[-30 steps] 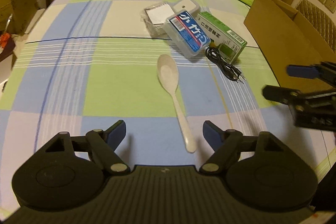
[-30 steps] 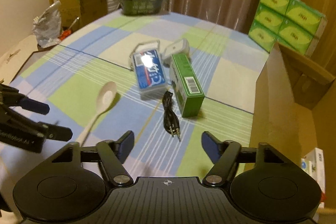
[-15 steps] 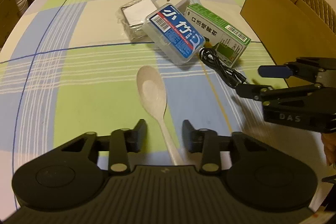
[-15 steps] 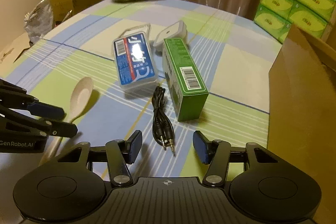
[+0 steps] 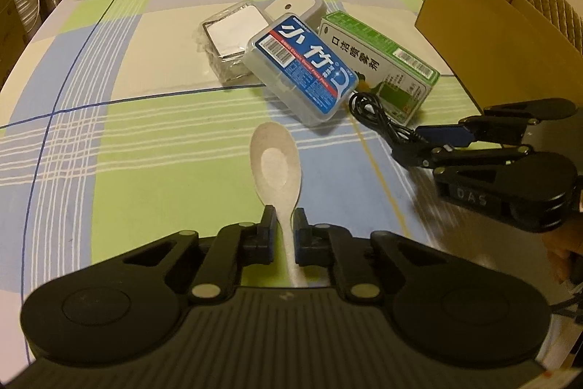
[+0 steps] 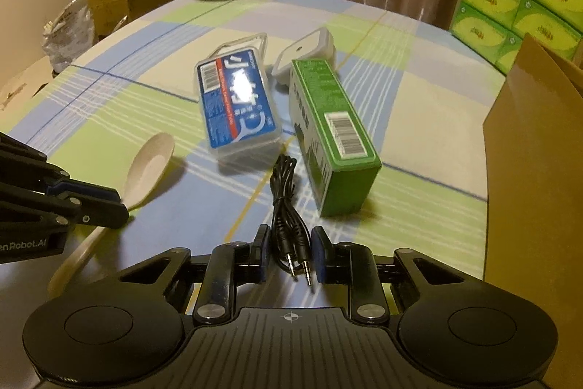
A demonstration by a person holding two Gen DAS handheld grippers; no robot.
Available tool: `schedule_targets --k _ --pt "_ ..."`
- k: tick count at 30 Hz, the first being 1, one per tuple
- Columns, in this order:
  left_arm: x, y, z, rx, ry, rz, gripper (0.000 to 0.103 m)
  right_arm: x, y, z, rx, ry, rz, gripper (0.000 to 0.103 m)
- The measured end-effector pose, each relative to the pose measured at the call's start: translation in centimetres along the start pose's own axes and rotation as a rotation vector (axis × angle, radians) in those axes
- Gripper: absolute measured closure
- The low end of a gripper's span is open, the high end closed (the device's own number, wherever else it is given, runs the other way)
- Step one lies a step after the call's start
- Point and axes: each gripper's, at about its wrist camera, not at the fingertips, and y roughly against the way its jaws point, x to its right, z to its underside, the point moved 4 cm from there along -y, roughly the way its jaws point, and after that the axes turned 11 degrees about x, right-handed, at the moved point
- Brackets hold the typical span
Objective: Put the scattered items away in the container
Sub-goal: 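Grasp black earphone cable with right tool while left tool grasps white spoon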
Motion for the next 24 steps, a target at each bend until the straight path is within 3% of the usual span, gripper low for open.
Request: schedule_targets --k 6,10,11,13,14,19,24 --pt "0.8 1.4 1.1 -0.020 -0.025 0.024 0.098 -0.2 2.6 1.1 -0.016 -0.027 -0.012 0.084" --pt "0.8 1.7 1.2 -0.011 -0.035 0.001 0.096 -0.4 3.7 1.6 -0.008 -0.038 0.000 0.084" --pt "0.8 1.6 1.0 -0.008 -0.026 -0.004 0.094 -0.4 4.0 1.7 -0.002 -0.036 0.003 0.084" --pt "0.6 1.2 0.7 -0.009 -0.021 -0.012 0.078 -0.7 4.0 1.8 0.001 -0.022 0.010 0.084" --pt "0.7 1.0 0.5 -0.005 -0.025 -0.017 0.077 -0.8 4.0 1.8 0.002 -0.015 0.012 0.083" --pt "1.0 -0.2 -0.3 0.010 -0.052 -0.030 0.073 -0.7 3.3 1.8 0.003 -0.007 0.014 0.068" --pt "1.2 -0.9 -0.4 0.021 -0.065 -0.035 0.073 -0.4 2.7 1.5 0.011 -0.010 0.001 0.068"
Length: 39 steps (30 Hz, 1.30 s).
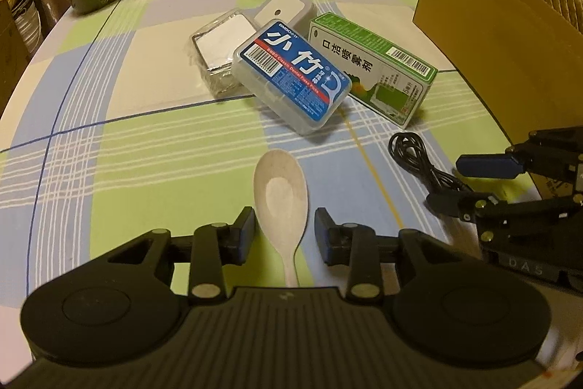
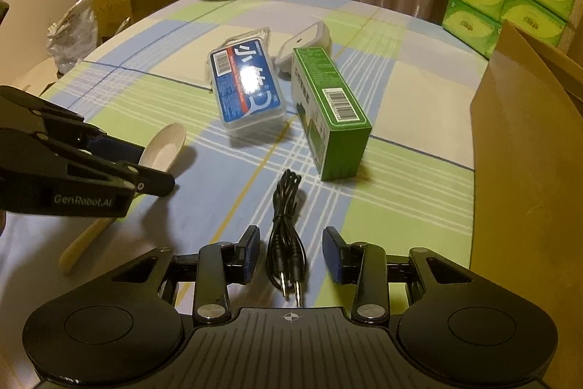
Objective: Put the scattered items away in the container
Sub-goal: 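Grasp black earphone cable with right tool while left tool grasps white spoon, then lift and carry spoon with left tool while right tool carries cable toward cardboard box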
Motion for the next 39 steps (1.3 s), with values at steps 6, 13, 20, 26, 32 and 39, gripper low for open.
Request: schedule_targets --k 6,13,20,26,32,39 --pt "-0.2 -0.2 -0.1 0.010 -0.007 0.013 0.077 -0.3 -1.1 -0.3 -0.004 0.019 -0.020 0.068" --pt "-0.2 0.4 0.3 0.007 -0.001 0.032 0.078 -0.6 -0.9 -0.4 -0.011 -0.005 -0.014 0.089" --pt "0.3 1.9 1.4 -0.005 0.007 0.047 0.078 -0.8 1.2 -0.1 0.004 -0.053 -0.006 0.089" --pt "0.9 3.2 2.2 -0.014 0.017 0.059 0.078 -1.0 3.2 0.0 0.019 -0.064 0.017 0.090" --pt "1.4 4.2 2.6 -0.021 0.012 0.065 0.078 -1.5 3.3 1.1 -0.040 -0.047 0.025 0.090" --pt "1.7 4.7 2.8 -0.022 0.016 0.073 0.078 -1.5 2.7 1.7 -0.038 -0.042 0.041 0.075"
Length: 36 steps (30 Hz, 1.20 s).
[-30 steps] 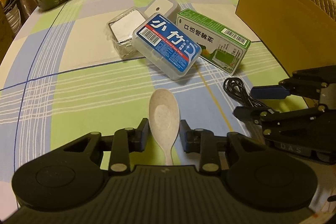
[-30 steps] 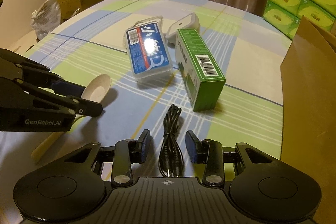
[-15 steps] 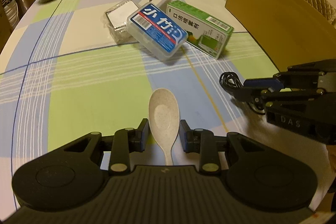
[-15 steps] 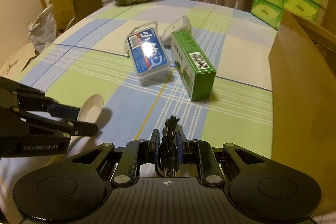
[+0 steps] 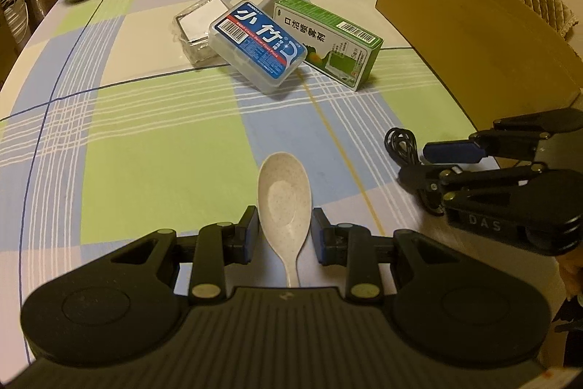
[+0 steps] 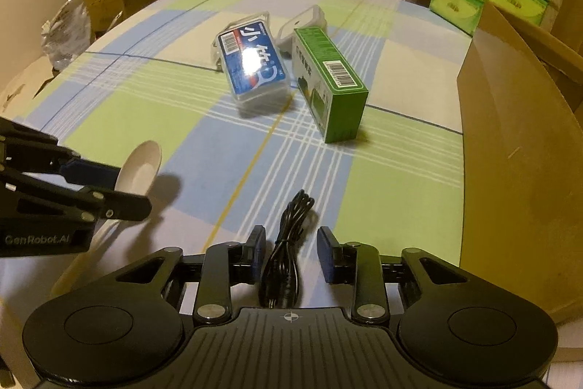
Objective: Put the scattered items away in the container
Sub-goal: 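Lift and carry spoon with left tool while right tool carries cable toward cardboard box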
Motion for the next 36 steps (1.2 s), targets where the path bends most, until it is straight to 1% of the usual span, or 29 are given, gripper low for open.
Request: schedule_targets --k 5,6,8,15,26,36 --pt "-0.1 -0.3 0.1 -0.005 0.003 0.002 0.078 -0.2 -0.9 0.1 0.010 0.000 -0.016 0.076" --pt "-0.1 -0.4 0.1 -0.007 0.003 0.003 0.078 -0.2 -0.9 0.1 0.011 -0.001 -0.015 0.091" --pt "-0.1 -0.5 0.2 -0.012 0.003 0.008 0.078 -0.2 -0.8 0.0 0.013 -0.006 -0.009 0.093" --pt "0.0 0.3 -0.2 0.002 0.003 0.003 0.078 -0.1 1.5 -0.6 0.053 -0.030 0.000 0.095" --pt "1.2 3.3 -1.4 0.051 -0.003 -0.001 0.078 0.0 6.5 -2.0 0.144 -0.058 0.025 0.095" --pt "2.9 5.6 -2.2 0.094 -0.027 0.002 0.078 0.6 9.8 -2.2 0.191 -0.083 0.051 0.096"
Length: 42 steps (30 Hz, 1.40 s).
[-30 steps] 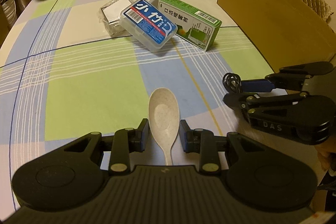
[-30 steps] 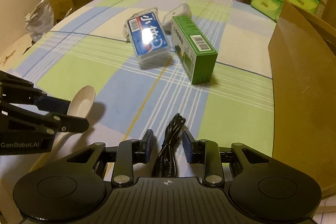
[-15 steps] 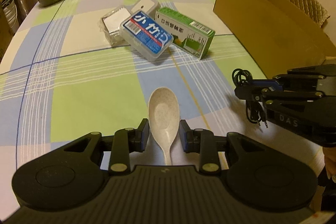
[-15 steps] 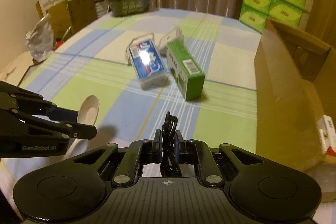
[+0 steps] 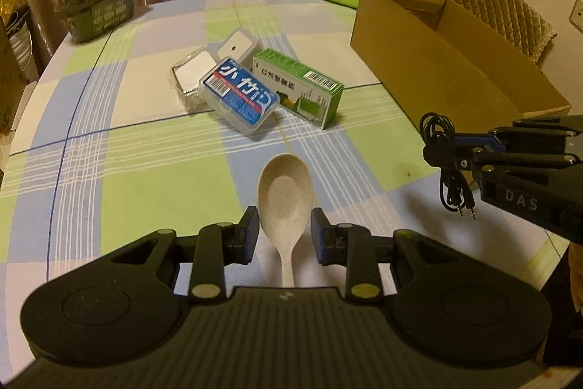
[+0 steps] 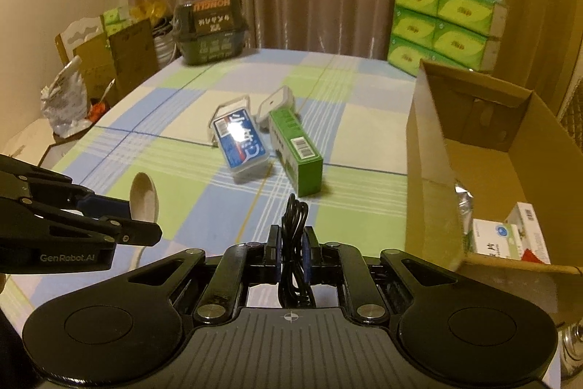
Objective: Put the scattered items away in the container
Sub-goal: 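Lift and carry spoon with left tool while right tool carries cable toward cardboard box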
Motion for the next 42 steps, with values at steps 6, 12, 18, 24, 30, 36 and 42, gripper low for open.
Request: schedule_targets --k 6,12,18,24,30,36,42 --pt "0.5 0.7 -0.2 0.013 -0.011 -0.003 0.078 0.2 0.6 -0.2 0.011 -0.009 0.004 0.095" --pt "0.5 0.6 -0.3 0.015 -0.011 0.000 0.078 0.4 0.7 -0.1 0.011 -0.016 0.003 0.096" --pt "0.7 -0.8 -0.3 -0.017 -0.027 0.017 0.078 0.2 -0.2 0.7 -0.023 -0.015 -0.005 0.096" --pt "0.9 -4.8 1.6 -0.104 -0.039 0.042 0.078 0.7 -1.6 2.6 -0.077 -0.029 -0.004 0.096" --pt "1.0 -6.5 3.3 -0.137 -0.044 0.043 0.078 1.7 -3.0 3.6 -0.107 -0.050 0.001 0.096" --pt "1.0 -7.0 3.3 -0.098 -0.058 0.001 0.070 2.1 -3.7 3.8 -0.112 -0.062 -0.004 0.096" --pt "1.5 -7.5 3.2 -0.085 -0.068 -0.017 0.073 2.5 -4.0 3.8 -0.114 -0.070 -0.002 0.096"
